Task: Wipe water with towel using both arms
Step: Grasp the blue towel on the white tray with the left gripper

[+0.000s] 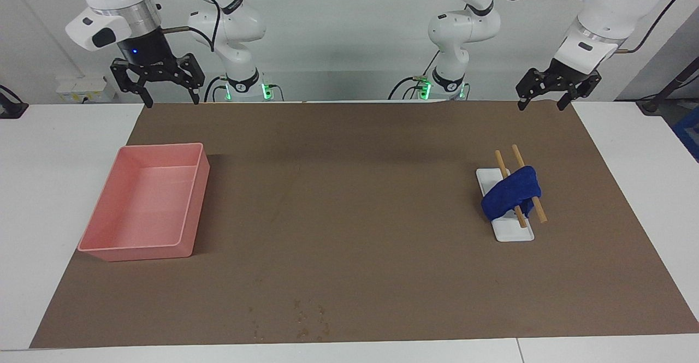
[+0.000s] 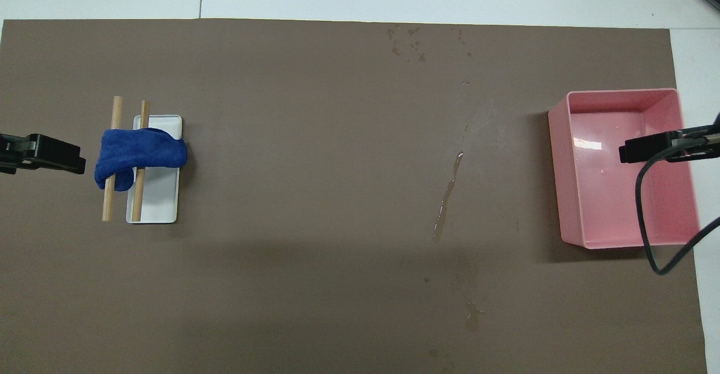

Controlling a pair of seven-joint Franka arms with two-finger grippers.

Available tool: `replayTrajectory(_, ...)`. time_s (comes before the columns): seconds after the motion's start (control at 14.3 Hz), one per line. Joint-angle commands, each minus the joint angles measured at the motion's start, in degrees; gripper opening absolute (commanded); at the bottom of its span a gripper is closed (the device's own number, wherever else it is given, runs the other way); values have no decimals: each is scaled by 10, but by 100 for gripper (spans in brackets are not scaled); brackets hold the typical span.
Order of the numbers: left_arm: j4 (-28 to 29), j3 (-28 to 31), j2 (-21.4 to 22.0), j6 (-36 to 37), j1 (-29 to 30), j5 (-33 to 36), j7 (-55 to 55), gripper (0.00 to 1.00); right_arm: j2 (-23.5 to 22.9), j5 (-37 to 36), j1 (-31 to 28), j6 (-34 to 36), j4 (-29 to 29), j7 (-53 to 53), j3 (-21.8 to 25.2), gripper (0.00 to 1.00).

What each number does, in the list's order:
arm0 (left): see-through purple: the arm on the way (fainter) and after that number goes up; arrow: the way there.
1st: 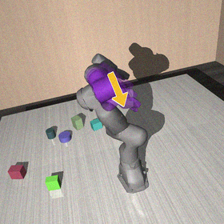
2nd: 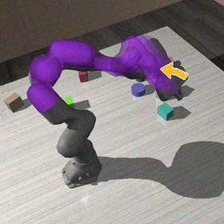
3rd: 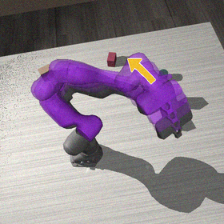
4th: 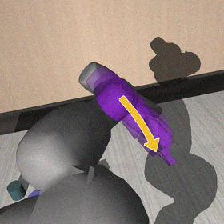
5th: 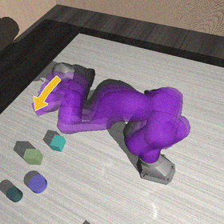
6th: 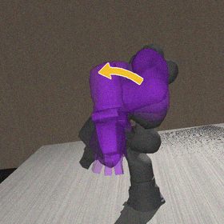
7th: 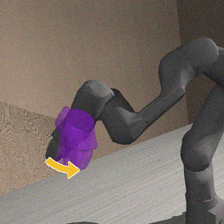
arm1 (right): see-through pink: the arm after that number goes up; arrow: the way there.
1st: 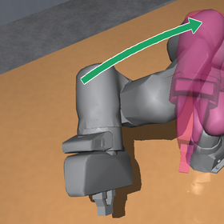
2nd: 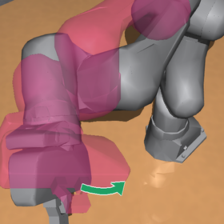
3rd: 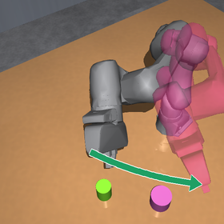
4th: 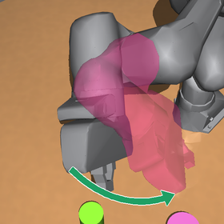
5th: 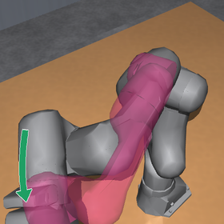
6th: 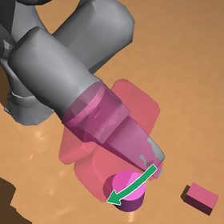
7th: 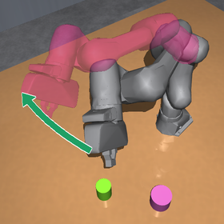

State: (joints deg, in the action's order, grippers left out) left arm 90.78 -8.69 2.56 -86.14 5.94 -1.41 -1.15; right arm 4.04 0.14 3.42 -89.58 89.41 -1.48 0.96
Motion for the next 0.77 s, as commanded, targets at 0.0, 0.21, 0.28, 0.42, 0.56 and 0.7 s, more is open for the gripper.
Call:
replayTrajectory(0.0,55,2,25,-81,3,-3,-2,100,10,4,-1,1,9,-16,-2,100)
replayTrajectory(0.21,110,2,23,-187,0,6,0,100,10,22,-1,1,11,-19,-3,100)
replayTrajectory(0.28,116,2,17,-209,4,21,1,100,11,32,-1,-1,15,-28,-5,100)
replayTrajectory(0.42,146,2,3,-263,0,75,5,100,20,60,0,-34,41,-62,-6,100)
replayTrajectory(0.56,158,3,-19,-285,3,88,9,100,41,65,21,-59,82,-98,-10,100)
replayTrajectory(0.7,162,3,-40,-286,-1,117,44,100,64,65,51,-79,127,-118,-11,100)
